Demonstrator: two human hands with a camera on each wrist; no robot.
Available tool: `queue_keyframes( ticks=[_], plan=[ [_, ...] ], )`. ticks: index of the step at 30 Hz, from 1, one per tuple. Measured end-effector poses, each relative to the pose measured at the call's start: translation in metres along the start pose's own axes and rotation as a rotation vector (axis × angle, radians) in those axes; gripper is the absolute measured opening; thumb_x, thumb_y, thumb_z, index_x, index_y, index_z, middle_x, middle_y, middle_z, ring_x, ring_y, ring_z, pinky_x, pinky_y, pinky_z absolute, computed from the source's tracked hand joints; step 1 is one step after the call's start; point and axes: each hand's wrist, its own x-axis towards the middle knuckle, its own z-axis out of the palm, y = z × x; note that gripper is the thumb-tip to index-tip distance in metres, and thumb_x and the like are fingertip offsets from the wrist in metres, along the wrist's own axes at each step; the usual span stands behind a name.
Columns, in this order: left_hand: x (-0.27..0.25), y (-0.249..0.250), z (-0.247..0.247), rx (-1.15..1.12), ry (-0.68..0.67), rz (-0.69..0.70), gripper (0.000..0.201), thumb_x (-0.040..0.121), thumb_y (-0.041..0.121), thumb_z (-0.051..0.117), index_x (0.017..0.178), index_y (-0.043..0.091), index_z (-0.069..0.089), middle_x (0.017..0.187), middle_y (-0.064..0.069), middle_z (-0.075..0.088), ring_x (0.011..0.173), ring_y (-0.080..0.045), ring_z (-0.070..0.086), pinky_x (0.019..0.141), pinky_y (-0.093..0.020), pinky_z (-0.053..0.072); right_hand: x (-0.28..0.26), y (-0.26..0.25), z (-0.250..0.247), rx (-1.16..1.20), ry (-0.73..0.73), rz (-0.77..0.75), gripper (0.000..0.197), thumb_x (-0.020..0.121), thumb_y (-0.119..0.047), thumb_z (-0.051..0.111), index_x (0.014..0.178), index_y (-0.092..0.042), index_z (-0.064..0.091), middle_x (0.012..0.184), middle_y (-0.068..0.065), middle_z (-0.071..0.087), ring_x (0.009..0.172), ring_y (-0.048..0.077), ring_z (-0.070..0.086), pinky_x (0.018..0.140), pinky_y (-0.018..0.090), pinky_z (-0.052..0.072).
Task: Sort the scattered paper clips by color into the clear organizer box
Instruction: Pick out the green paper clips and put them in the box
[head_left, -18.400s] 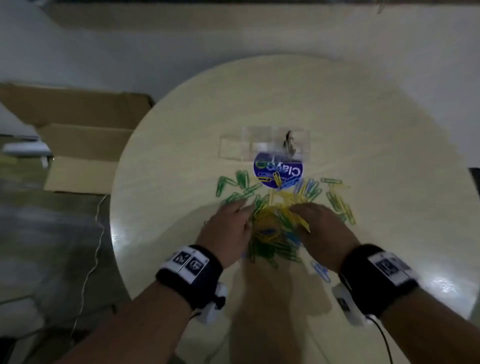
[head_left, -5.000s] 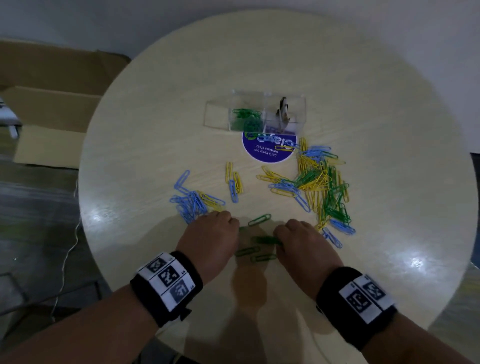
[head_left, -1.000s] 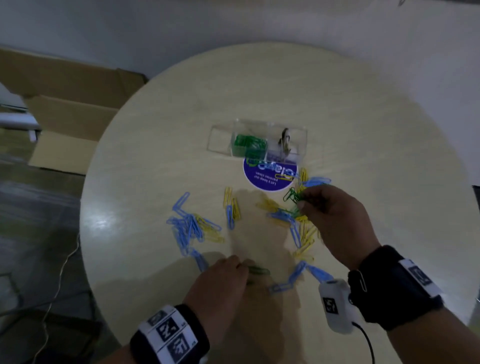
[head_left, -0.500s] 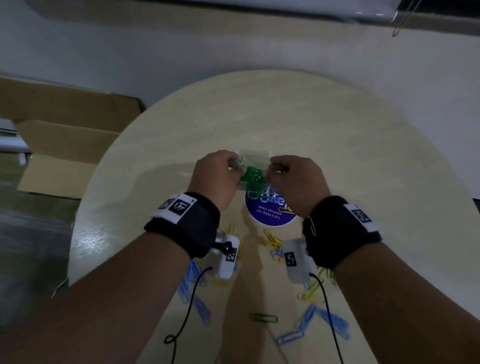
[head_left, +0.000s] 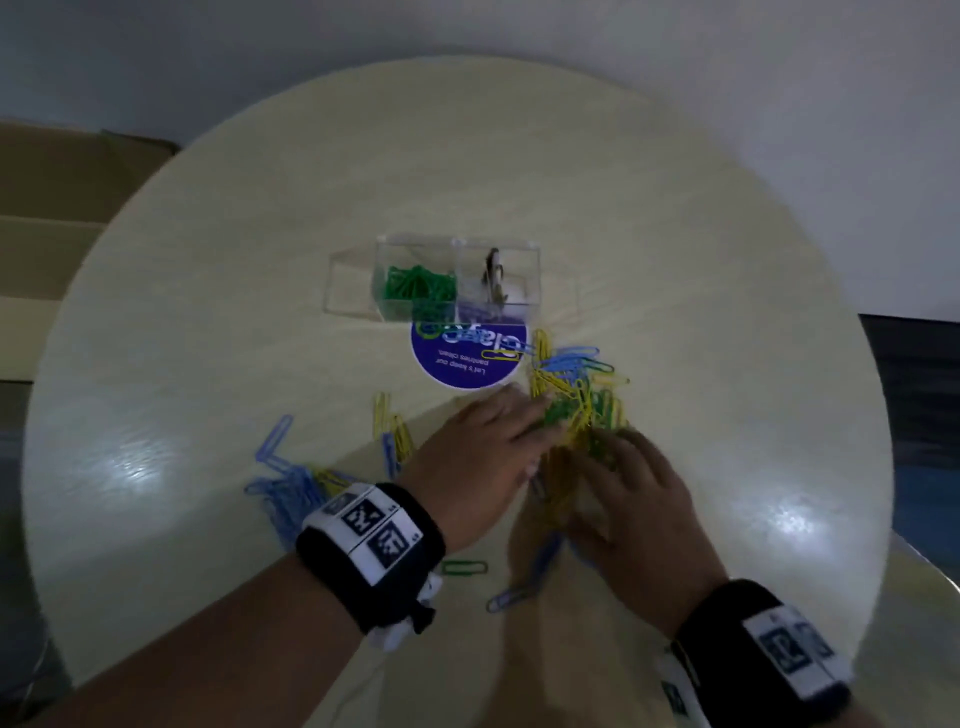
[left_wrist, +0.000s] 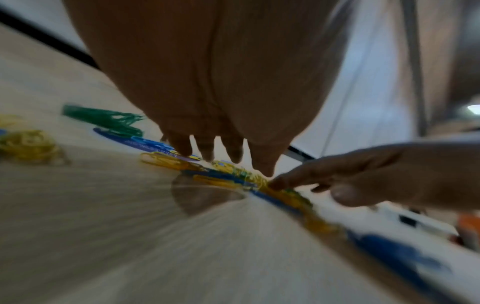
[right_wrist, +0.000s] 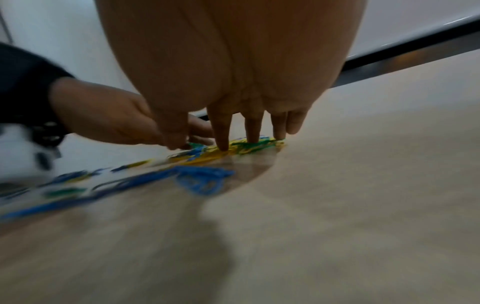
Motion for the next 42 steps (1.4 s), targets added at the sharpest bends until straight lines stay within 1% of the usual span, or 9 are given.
queue_keyframes(
  ticks=[4, 8, 11, 14, 17, 21, 30, 38, 42],
  plan=[
    [-0.021, -0.017, -0.002, 0.168, -0.131, 0.009, 0.058, 0.088, 0.032, 0.053, 0.143, 0.038, 0.036, 0.159, -0.001, 0.025, 0.144, -0.03, 0.026, 0.11, -0.047, 0.034, -0.023, -0.017, 0.013, 0.006, -0.237, 0.013, 0.066, 0.078, -0.078, 0.038, 0.137, -0.049, 0.036, 0.158, 0.002, 0.02, 0.147, 0.034, 0.007, 0.115, 0.049, 0.022],
    [-0.06, -0.038, -0.01, 0.066, -0.174, -0.045, 0.054, 0.086, 0.049, 0.054, 0.138, 0.05, 0.038, 0.161, -0.004, 0.016, 0.148, -0.03, 0.014, 0.113, -0.053, 0.028, -0.037, -0.021, 0.007, 0.09, -0.288, -0.086, 0.059, 0.077, -0.082, 0.034, 0.13, -0.057, 0.04, 0.16, -0.01, 0.007, 0.147, 0.027, -0.013, 0.118, 0.049, 0.005],
    [-0.074, -0.042, -0.016, -0.181, -0.063, -0.129, 0.045, 0.088, 0.054, 0.048, 0.133, 0.05, 0.048, 0.16, -0.002, 0.02, 0.148, -0.027, 0.015, 0.117, -0.047, 0.023, -0.03, -0.006, -0.002, 0.222, -0.115, -0.088, 0.043, 0.082, -0.063, 0.051, 0.119, -0.043, 0.059, 0.153, -0.009, 0.033, 0.146, 0.025, 0.017, 0.117, 0.042, 0.013],
    [-0.072, -0.044, -0.026, -0.227, 0.202, -0.2, 0.033, 0.092, 0.033, 0.053, 0.123, 0.033, 0.064, 0.148, 0.001, 0.045, 0.134, -0.027, 0.042, 0.111, -0.041, 0.034, -0.007, 0.012, -0.013, 0.299, 0.216, -0.032, 0.022, 0.08, -0.031, 0.066, 0.101, -0.028, 0.071, 0.117, -0.006, 0.067, 0.109, 0.018, 0.059, 0.099, 0.03, 0.039],
    [-0.06, -0.047, -0.028, -0.053, 0.267, -0.209, 0.037, 0.087, 0.015, 0.054, 0.12, 0.028, 0.066, 0.129, 0.008, 0.062, 0.109, -0.025, 0.053, 0.093, -0.043, 0.045, 0.015, 0.013, -0.017, 0.288, 0.271, 0.02, 0.021, 0.077, -0.017, 0.073, 0.097, -0.024, 0.073, 0.098, -0.005, 0.071, 0.093, 0.018, 0.058, 0.086, 0.028, 0.042],
    [-0.042, -0.059, -0.026, 0.098, 0.112, -0.166, 0.045, 0.084, 0.024, 0.039, 0.12, 0.027, 0.066, 0.131, 0.009, 0.061, 0.104, -0.03, 0.054, 0.083, -0.043, 0.049, 0.032, 0.002, -0.001, 0.136, 0.108, -0.083, 0.03, 0.079, -0.026, 0.061, 0.107, -0.02, 0.07, 0.111, -0.004, 0.07, 0.102, 0.027, 0.06, 0.09, 0.035, 0.048],
    [-0.041, -0.084, -0.042, -0.018, 0.252, -0.343, 0.048, 0.086, 0.005, 0.056, 0.123, 0.035, 0.063, 0.115, 0.004, 0.06, 0.102, -0.028, 0.046, 0.085, -0.04, 0.043, 0.041, -0.003, 0.003, -0.022, 0.103, 0.136, 0.045, 0.076, -0.04, 0.051, 0.117, -0.025, 0.063, 0.123, 0.0, 0.061, 0.11, 0.035, 0.052, 0.091, 0.044, 0.046],
    [-0.048, -0.085, -0.038, 0.115, 0.182, -0.179, 0.037, 0.086, 0.024, 0.042, 0.111, 0.026, 0.07, 0.117, 0.004, 0.066, 0.096, -0.031, 0.051, 0.078, -0.041, 0.048, 0.065, -0.051, 0.009, 0.114, 0.085, -0.171, 0.024, 0.078, -0.016, 0.061, 0.097, -0.024, 0.073, 0.089, 0.0, 0.07, 0.082, 0.028, 0.059, 0.078, 0.033, 0.045],
    [-0.037, -0.086, -0.045, 0.258, 0.182, -0.117, 0.019, 0.077, 0.02, 0.07, 0.094, 0.023, 0.075, 0.096, 0.002, 0.068, 0.087, -0.032, 0.053, 0.068, -0.036, 0.041, 0.07, -0.053, 0.015, 0.082, -0.024, -0.094, 0.022, 0.078, -0.016, 0.059, 0.092, -0.025, 0.074, 0.084, 0.003, 0.066, 0.078, 0.031, 0.058, 0.074, 0.034, 0.043]
  ],
)
